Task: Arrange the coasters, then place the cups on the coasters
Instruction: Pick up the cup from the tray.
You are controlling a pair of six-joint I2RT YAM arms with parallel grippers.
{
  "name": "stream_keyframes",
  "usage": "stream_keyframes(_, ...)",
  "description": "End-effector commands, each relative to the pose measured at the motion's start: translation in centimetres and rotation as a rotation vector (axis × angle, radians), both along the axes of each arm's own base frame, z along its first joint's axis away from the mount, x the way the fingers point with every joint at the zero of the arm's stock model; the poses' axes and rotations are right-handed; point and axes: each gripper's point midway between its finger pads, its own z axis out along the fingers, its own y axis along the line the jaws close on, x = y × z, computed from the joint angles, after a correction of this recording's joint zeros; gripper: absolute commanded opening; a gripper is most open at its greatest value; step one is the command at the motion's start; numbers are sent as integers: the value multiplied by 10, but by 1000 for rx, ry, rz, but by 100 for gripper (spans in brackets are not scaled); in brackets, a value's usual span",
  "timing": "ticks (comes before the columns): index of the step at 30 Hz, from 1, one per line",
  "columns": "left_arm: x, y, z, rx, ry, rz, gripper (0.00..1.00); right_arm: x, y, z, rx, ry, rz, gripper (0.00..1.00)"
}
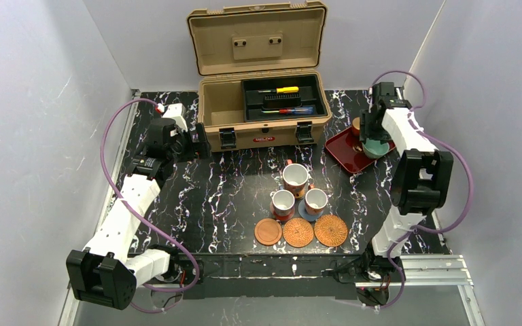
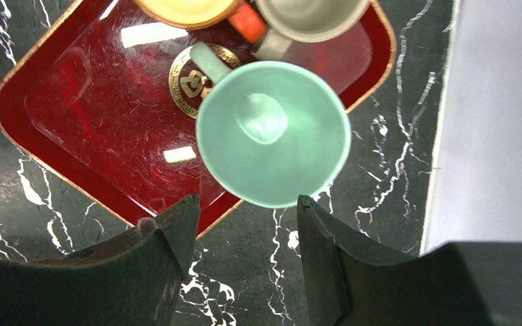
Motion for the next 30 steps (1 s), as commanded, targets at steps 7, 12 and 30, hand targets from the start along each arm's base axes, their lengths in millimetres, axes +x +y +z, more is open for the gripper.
stream_keyframes(7,-3,-4,6,-11,-15,-16,99,11,8,-45,-19,131,106,60)
stream_keyframes(12,-2,-4,6,-10,-15,-16,99,7,18,-56,-25,165,131,38)
stream_keyframes(30,-2,-3,6,-6,-13,-14,99,18,53,21,-111,0,176,1)
